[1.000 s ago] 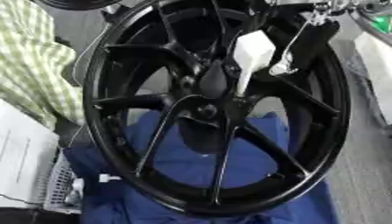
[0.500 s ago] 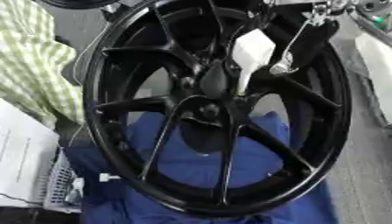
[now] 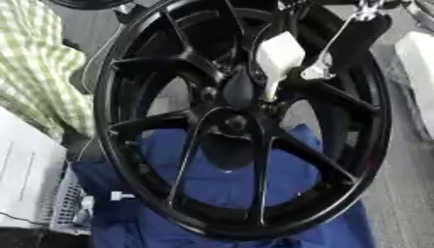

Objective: Pull the pin out of the wheel hub.

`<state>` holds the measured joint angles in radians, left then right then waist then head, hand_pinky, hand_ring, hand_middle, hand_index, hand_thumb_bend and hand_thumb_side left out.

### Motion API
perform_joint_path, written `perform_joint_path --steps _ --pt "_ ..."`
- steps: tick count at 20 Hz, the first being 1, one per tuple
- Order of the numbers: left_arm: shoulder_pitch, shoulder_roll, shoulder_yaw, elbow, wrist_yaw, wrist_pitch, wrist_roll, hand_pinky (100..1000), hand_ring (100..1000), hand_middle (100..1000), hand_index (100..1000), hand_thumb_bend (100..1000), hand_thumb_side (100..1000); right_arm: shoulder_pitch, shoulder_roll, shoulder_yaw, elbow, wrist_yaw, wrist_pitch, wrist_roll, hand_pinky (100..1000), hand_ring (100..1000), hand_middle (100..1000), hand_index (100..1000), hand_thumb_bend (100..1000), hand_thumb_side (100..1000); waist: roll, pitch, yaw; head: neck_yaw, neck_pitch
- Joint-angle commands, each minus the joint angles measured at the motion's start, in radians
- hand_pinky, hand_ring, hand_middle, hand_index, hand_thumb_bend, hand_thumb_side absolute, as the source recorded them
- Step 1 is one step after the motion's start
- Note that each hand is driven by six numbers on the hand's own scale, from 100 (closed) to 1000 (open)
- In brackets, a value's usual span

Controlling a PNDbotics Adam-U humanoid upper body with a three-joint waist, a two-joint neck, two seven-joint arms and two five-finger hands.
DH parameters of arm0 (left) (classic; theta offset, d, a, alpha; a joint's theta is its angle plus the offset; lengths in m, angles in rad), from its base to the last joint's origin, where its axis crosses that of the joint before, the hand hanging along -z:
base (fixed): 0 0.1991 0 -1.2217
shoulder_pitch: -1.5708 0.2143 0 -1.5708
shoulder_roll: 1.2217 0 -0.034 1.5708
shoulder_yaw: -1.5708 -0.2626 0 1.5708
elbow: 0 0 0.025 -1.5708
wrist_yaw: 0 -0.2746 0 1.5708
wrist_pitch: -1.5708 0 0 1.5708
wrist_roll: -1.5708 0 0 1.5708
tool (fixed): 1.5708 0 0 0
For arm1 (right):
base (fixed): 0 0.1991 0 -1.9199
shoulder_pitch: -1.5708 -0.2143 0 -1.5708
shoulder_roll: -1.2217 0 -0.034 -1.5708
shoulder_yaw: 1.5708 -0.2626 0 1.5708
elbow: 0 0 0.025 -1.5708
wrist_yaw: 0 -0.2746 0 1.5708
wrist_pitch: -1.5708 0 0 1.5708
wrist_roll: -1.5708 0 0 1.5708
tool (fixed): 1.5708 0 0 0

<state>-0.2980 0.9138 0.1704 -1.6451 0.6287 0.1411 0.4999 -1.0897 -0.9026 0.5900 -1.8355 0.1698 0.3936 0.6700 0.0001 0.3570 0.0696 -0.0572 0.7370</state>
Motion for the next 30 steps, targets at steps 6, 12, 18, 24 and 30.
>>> perform_joint_path --steps 6,12,18,24,30 --pt "0.000 0.044 0.024 -0.011 -0.002 -0.005 0.006 786 768 713 815 577 632 0.020 -0.078 -0.082 -0.068 -0.077 0.041 -0.038 805 682 426 521 359 100 0.001 -0.042 0.002 0.005 -0.010" --pt "0.006 0.048 0.029 -0.009 0.000 -0.008 0.009 787 767 712 816 578 639 0.073 -0.130 -0.180 -0.088 -0.138 0.067 -0.108 800 669 412 514 257 111 0.005 -0.053 -0.002 0.008 -0.010" --pt "0.028 0.052 0.045 -0.009 0.001 -0.019 0.020 787 767 711 816 571 631 0.168 -0.219 -0.332 -0.033 -0.224 0.074 -0.203 797 660 407 516 338 100 0.014 -0.057 -0.022 0.023 -0.005" --pt "0.083 0.058 0.084 -0.005 -0.001 -0.041 0.050 788 766 710 816 568 630 0.321 -0.328 -0.490 0.099 -0.227 0.061 -0.300 798 660 414 524 341 100 0.028 -0.058 -0.065 0.066 0.004" --pt "0.127 0.065 0.115 0.000 -0.004 -0.061 0.077 789 766 711 816 565 629 0.475 -0.325 -0.644 0.250 -0.170 0.031 -0.395 799 673 453 564 384 100 0.039 -0.064 -0.102 0.101 0.005"
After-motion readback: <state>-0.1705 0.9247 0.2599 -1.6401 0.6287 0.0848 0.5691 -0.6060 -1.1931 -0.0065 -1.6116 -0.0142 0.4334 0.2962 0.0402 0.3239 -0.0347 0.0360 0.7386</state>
